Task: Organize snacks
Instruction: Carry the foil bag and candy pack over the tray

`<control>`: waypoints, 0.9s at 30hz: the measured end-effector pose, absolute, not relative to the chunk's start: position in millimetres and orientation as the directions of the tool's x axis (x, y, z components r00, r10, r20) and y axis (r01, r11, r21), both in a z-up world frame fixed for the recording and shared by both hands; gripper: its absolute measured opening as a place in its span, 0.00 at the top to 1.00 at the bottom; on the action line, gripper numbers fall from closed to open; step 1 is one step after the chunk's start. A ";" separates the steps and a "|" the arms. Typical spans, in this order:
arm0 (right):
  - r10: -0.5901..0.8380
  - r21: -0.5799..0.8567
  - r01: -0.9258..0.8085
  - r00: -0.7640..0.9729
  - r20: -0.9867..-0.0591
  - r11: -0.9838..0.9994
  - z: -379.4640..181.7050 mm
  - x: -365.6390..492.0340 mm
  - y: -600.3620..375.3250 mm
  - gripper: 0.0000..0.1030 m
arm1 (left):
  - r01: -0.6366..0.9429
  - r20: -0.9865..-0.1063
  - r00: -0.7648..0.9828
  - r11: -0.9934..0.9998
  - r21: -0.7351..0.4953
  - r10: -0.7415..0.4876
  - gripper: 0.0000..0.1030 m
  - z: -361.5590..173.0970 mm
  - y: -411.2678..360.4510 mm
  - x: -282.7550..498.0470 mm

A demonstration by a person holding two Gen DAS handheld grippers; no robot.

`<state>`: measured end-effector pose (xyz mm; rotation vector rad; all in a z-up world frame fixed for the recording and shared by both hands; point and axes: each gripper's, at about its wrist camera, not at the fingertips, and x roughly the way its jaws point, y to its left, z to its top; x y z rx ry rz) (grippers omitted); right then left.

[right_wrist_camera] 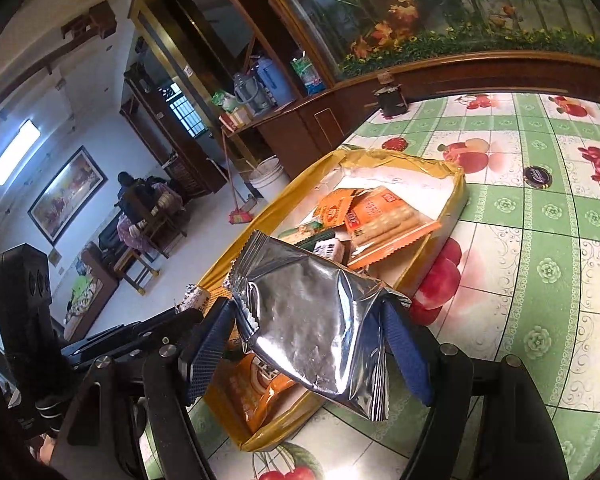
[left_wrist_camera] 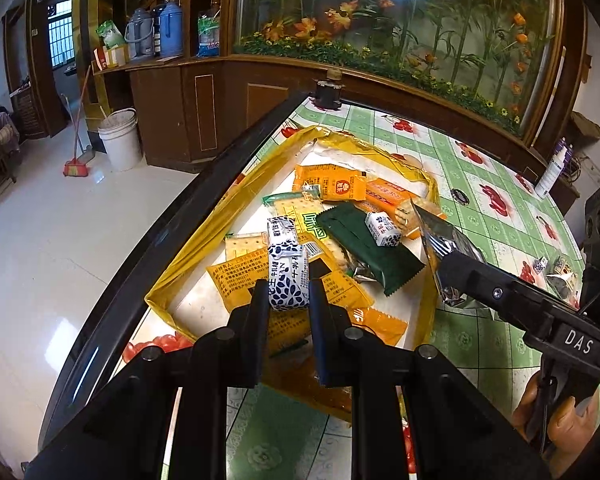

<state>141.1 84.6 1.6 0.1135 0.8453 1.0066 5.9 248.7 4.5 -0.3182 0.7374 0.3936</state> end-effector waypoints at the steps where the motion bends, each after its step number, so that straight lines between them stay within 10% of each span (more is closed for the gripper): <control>1: 0.777 0.451 -0.693 0.259 -0.573 0.563 0.8 143.2 84.1 0.26 | -0.452 -0.703 0.673 0.880 -0.145 0.230 0.84 4.5 249.3 6.8; 27: 0.672 0.353 -0.646 0.346 -0.655 0.677 4.9 251.1 144.7 0.25 | -0.395 -0.730 0.661 0.907 -0.145 0.172 0.84 5.2 249.8 75.2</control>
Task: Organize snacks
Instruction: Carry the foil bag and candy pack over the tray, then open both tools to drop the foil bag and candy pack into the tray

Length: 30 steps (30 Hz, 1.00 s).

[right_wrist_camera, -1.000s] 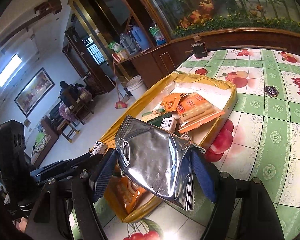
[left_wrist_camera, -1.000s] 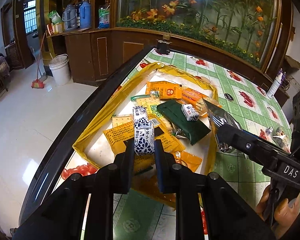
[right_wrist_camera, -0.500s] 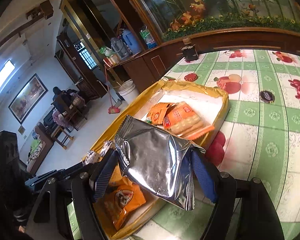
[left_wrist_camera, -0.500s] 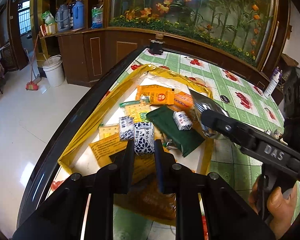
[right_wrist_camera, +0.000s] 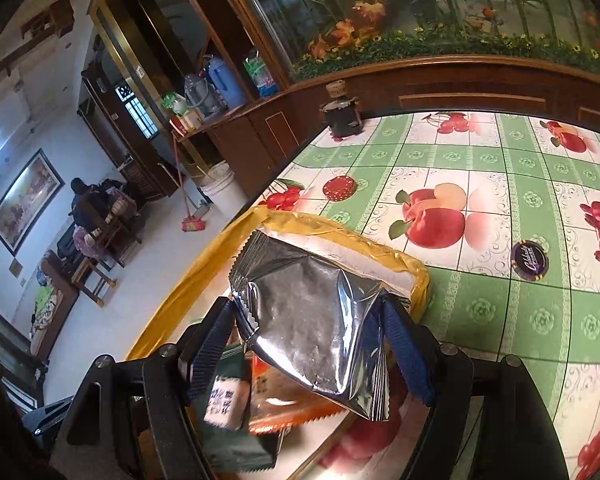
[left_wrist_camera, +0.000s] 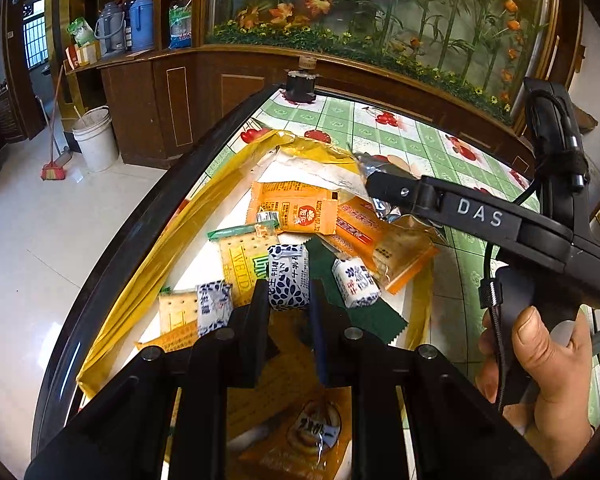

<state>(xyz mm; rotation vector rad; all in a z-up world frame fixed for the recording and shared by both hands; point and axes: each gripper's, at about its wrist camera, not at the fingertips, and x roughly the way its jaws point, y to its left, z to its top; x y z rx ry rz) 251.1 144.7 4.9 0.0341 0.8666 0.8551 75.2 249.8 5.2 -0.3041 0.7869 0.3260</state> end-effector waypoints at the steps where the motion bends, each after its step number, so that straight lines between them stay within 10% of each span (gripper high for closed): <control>1: 0.669 0.349 -0.649 0.342 -0.660 0.676 3.3 253.1 147.6 0.25 | -0.398 -0.732 0.657 0.908 -0.134 0.180 0.84 4.6 248.9 77.5; 27: 0.692 0.400 -0.621 0.342 -0.636 0.674 1.3 227.8 110.6 0.23 | -0.416 -0.752 0.615 0.908 -0.053 0.238 0.83 -12.3 238.4 93.7; 30: 0.695 0.411 -0.611 0.346 -0.630 0.676 2.6 218.3 93.9 0.23 | -0.433 -0.751 0.609 0.900 -0.046 0.255 0.67 -12.5 239.5 93.1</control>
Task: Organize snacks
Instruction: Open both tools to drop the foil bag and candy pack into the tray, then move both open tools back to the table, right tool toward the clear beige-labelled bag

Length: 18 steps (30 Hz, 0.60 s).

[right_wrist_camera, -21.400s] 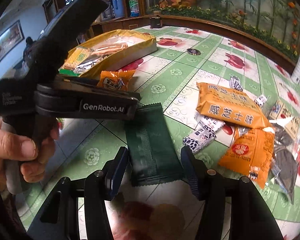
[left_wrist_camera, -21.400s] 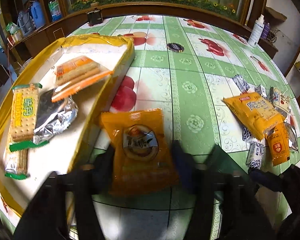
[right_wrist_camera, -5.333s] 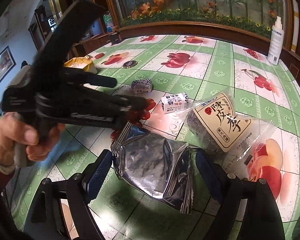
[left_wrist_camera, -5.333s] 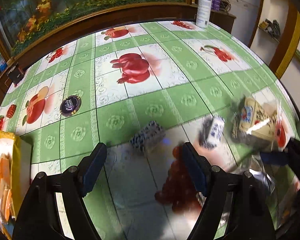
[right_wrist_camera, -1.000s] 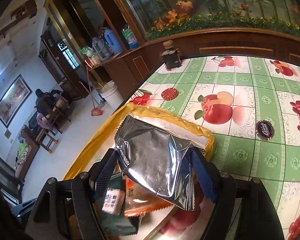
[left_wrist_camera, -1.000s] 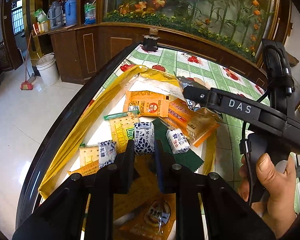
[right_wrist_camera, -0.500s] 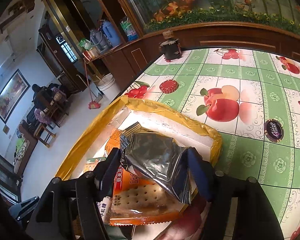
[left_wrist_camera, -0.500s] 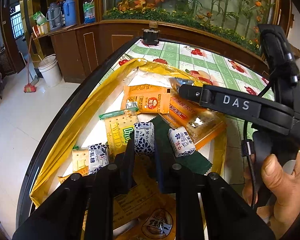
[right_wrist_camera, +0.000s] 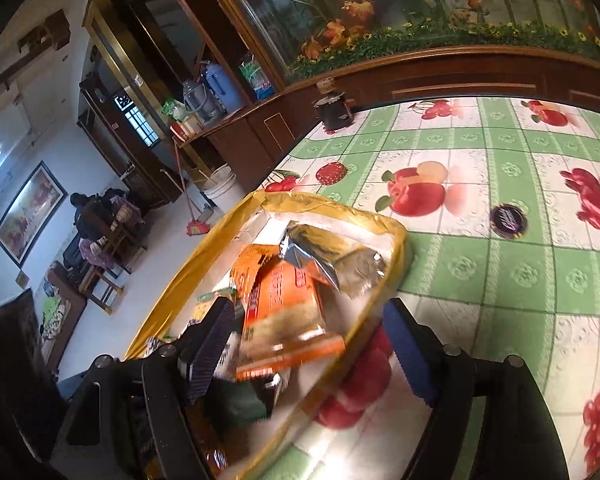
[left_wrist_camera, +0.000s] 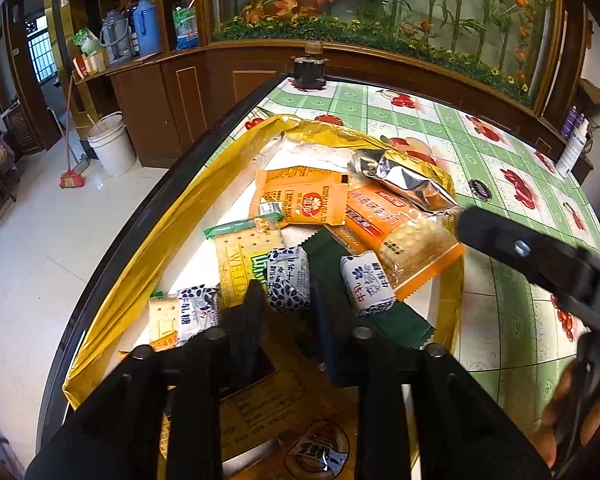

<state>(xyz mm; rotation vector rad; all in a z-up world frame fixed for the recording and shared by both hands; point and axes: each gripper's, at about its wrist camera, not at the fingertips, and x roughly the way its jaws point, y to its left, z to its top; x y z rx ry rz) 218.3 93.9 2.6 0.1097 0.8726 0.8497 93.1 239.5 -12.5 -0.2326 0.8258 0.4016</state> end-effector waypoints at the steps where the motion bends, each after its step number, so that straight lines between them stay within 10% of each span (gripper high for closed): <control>1: 0.695 0.414 -0.607 0.349 -0.628 0.678 2.6 215.5 88.5 0.23 | -0.433 -0.753 0.608 0.900 -0.051 0.250 0.50 -12.5 239.7 92.6; 4: 0.695 0.423 -0.596 0.350 -0.629 0.682 2.4 208.5 72.8 0.23 | -0.448 -0.748 0.600 0.894 -0.020 0.284 0.25 -9.5 235.5 89.5; 18: 0.648 0.413 -0.518 0.442 -0.621 0.749 11.7 182.6 -34.2 0.23 | -0.399 -0.727 0.631 0.917 -0.004 0.271 0.25 8.7 197.3 74.3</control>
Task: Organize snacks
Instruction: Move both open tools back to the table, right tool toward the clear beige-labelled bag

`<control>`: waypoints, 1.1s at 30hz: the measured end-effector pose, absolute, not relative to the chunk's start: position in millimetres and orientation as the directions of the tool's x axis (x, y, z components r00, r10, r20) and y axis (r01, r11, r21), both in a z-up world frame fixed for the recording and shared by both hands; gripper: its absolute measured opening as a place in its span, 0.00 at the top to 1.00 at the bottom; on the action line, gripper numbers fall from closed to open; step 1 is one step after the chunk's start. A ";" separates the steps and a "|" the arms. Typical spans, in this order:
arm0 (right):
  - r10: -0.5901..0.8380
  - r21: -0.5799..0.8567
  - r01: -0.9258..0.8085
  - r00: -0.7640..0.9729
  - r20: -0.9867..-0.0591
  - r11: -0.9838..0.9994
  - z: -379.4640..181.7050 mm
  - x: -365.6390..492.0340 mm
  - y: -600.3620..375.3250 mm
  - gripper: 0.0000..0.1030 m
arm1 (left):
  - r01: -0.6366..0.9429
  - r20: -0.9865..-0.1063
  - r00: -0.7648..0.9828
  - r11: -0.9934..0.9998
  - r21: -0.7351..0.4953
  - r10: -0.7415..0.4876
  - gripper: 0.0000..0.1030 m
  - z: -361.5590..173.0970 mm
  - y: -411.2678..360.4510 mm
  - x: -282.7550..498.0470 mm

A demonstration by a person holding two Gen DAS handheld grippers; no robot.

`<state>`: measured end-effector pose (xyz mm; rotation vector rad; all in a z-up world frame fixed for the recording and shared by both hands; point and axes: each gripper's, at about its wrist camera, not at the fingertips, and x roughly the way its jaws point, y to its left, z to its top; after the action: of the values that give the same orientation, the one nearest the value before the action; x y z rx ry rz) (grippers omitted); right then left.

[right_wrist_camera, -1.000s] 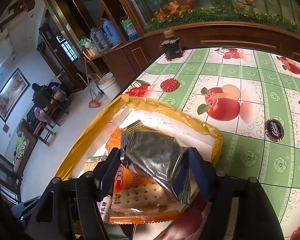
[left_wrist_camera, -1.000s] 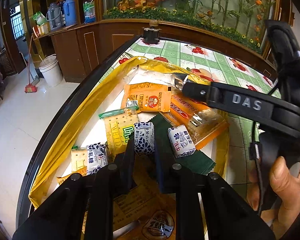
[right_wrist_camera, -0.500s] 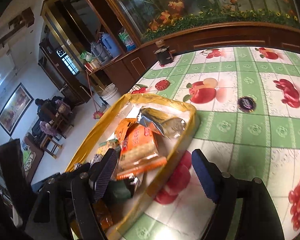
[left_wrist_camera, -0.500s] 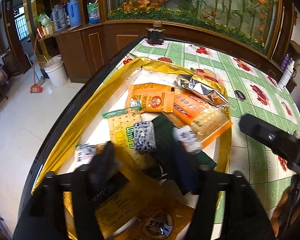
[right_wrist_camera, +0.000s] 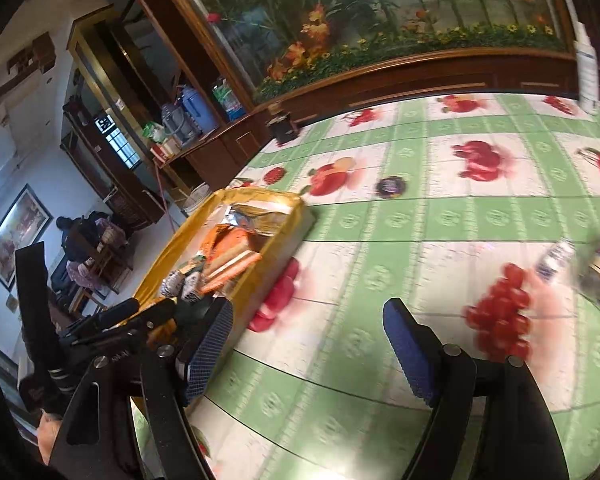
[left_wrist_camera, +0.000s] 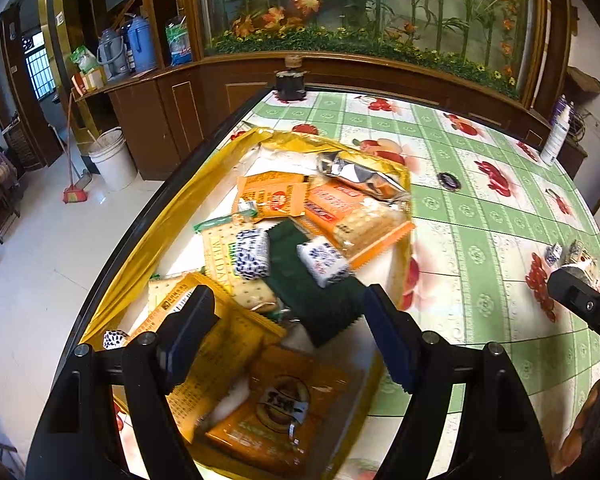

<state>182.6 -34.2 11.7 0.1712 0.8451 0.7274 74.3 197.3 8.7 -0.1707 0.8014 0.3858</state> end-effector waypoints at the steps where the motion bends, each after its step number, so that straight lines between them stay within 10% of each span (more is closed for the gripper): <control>1: 0.640 0.413 -0.507 0.449 -0.623 0.757 11.0 183.7 -42.8 0.23 | -0.394 -0.726 0.633 0.919 -0.003 0.269 0.25 10.0 193.4 74.3; 21: 0.455 0.306 -0.342 0.581 -0.674 0.889 -2.5 187.1 -190.5 0.16 | -0.205 -0.770 0.625 0.979 -0.007 0.126 0.26 4.6 84.5 112.4; 33: 0.435 0.044 -0.551 0.606 -0.666 0.833 3.7 236.3 -177.4 0.12 | -0.093 -0.802 0.592 0.995 0.028 0.077 0.26 -5.1 42.1 126.8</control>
<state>236.3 -177.4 3.7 -0.1724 0.7206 0.5734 126.8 42.1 -5.1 -0.0178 0.9322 0.0990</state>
